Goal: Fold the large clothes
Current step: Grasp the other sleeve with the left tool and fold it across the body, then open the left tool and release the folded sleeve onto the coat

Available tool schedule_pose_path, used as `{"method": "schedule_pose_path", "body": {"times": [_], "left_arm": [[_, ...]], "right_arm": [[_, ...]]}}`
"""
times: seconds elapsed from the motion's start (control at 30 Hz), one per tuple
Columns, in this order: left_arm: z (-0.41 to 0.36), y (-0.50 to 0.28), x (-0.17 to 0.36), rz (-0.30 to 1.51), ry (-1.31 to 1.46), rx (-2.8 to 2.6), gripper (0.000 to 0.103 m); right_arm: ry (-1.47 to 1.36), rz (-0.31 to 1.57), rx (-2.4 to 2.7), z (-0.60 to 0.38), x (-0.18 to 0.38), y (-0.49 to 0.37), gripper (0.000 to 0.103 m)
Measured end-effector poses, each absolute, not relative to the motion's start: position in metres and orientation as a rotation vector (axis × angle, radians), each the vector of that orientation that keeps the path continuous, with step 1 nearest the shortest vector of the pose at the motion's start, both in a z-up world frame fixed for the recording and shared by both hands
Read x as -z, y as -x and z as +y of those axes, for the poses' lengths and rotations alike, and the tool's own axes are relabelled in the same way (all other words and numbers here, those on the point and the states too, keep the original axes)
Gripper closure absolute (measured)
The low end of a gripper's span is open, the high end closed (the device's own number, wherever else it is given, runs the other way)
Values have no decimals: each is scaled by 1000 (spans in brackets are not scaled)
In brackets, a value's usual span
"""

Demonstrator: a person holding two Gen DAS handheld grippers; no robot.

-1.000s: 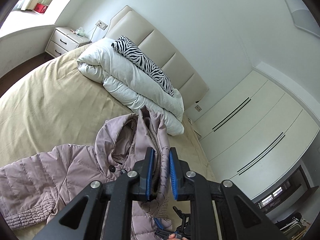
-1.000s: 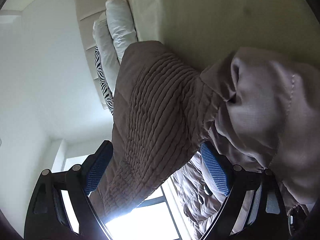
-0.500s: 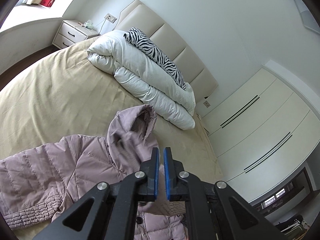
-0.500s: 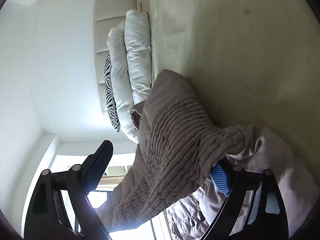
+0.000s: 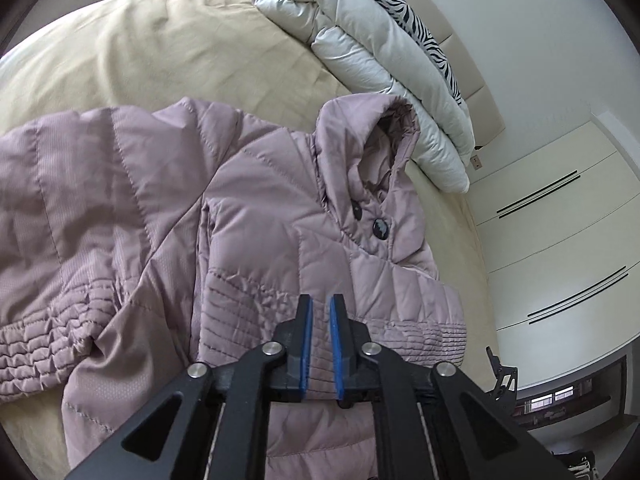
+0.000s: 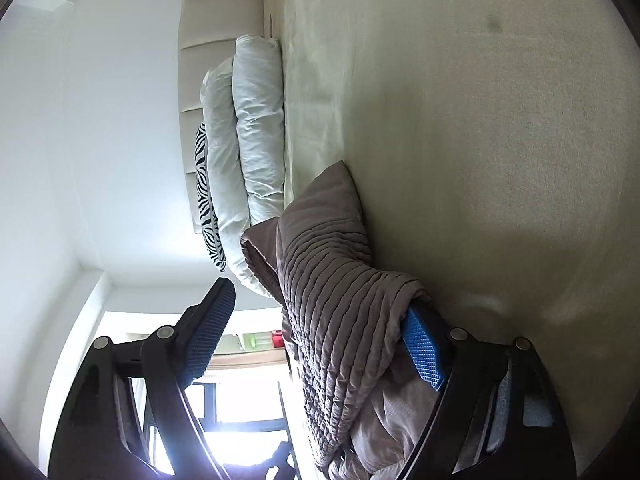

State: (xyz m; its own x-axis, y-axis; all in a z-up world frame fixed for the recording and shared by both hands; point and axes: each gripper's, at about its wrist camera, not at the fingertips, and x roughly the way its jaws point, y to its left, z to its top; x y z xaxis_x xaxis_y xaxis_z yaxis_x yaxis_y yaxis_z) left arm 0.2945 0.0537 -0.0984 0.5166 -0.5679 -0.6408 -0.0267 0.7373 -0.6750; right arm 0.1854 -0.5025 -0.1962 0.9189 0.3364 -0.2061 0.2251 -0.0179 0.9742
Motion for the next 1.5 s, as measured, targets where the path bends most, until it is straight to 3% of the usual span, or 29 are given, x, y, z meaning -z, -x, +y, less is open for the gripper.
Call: {"method": "schedule_pose_path", "body": {"times": [0.03,0.13,0.23,0.33,0.47,0.67,0.77,0.9,1.1,1.17,1.23,1.5], "left_arm": [[53,-293,103,983,688,349,78],[49,-285,107,948,693,368,73],[38,-276,103,909,635,379,57],[32,-276,105,895,625,381,50],[27,-284,112,890,592,372,50],[23,-294,113,884,551,363,50],[21,-300,116,898,534,369,50],[20,-308,118,926,507,381,50],[16,-309,123,923,498,395,50],[13,-310,126,919,496,400,50],[10,-312,129,911,503,406,47],[29,-304,122,893,657,437,40]], "right_arm": [[-1603,442,-89,-502,197,-184,26],[-1597,424,-71,-499,198,-176,28],[-1635,387,-64,-500,207,-165,34],[-1690,346,-77,-503,215,-159,38],[-1634,398,-45,-496,201,-143,36],[-1318,486,-1,-477,126,-118,34],[-1147,505,-118,-451,79,-155,34],[-1025,560,-234,-417,57,-224,34],[-1141,694,-89,-434,125,-281,37],[-1263,668,-122,-449,157,-278,49],[-1232,657,-124,-452,165,-273,69],[-1099,599,-191,-444,170,-260,68]]}}
